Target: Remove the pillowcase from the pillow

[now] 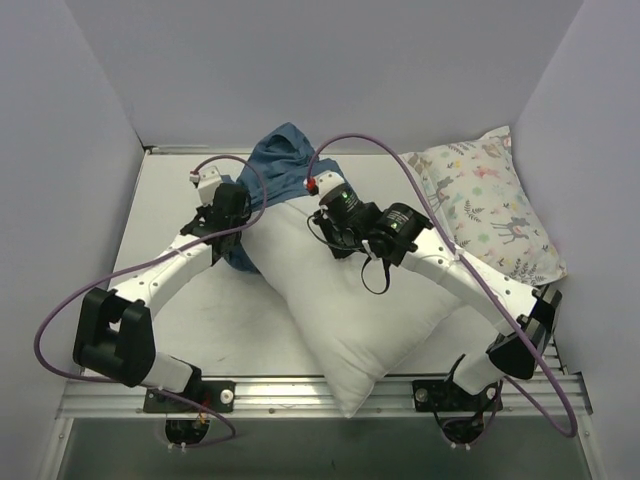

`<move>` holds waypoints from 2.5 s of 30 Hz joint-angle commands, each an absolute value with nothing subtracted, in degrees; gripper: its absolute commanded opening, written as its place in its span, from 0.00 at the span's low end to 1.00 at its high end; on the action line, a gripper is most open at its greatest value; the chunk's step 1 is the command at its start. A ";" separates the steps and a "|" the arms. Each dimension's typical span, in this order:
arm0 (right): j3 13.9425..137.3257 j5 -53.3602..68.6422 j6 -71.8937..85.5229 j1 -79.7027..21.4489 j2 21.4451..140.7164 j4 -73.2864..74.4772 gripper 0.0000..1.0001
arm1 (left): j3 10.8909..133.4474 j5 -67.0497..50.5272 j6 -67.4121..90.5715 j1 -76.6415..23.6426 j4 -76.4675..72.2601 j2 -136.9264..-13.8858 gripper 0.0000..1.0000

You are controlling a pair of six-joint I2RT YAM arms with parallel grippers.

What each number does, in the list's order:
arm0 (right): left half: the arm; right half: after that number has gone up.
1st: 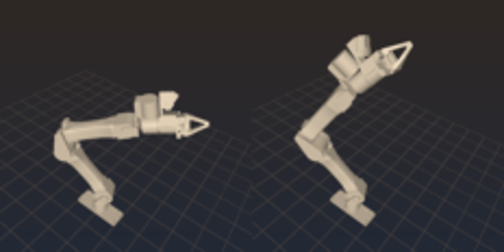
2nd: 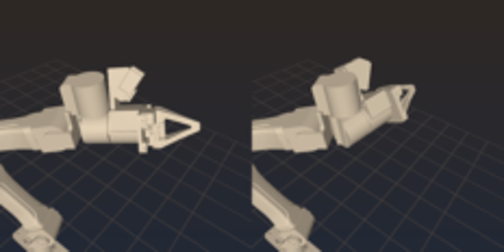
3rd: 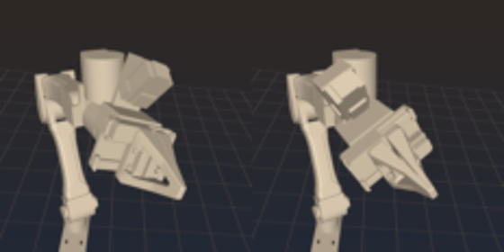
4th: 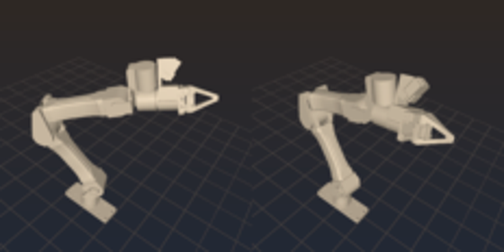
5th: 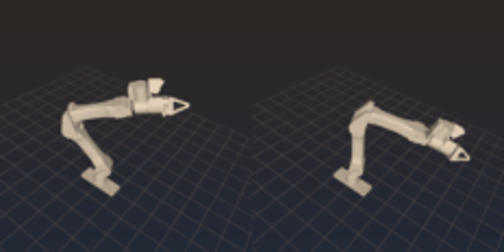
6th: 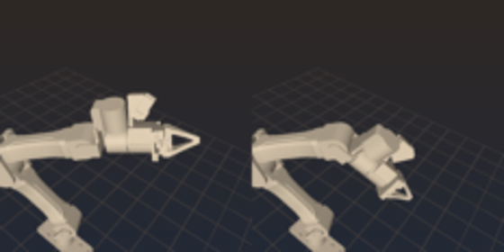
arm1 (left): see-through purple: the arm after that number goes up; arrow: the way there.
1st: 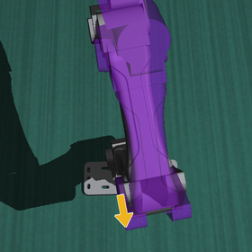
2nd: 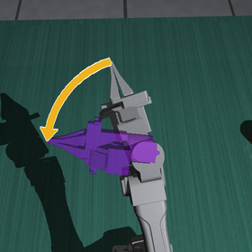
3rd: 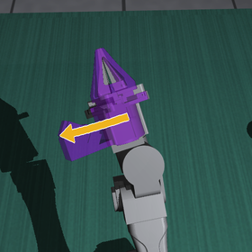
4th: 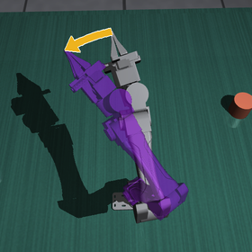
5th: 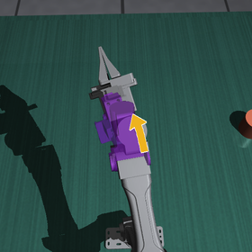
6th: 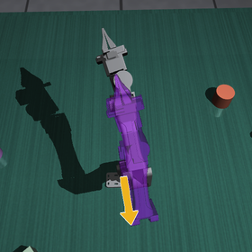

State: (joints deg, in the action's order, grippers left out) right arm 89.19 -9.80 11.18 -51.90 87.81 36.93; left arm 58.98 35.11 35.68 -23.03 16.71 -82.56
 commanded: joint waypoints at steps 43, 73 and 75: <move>91.59 -17.48 2.38 -61.43 97.62 29.11 1.00 | 54.23 28.57 45.00 -8.52 17.23 -90.53 0.00; 83.14 -19.43 12.48 -44.30 80.78 38.23 0.00 | 67.41 30.58 41.65 -2.81 24.51 -93.60 0.00; 83.67 -16.97 12.74 -42.11 80.33 38.41 0.00 | 67.33 31.90 41.75 -2.37 25.13 -94.22 0.00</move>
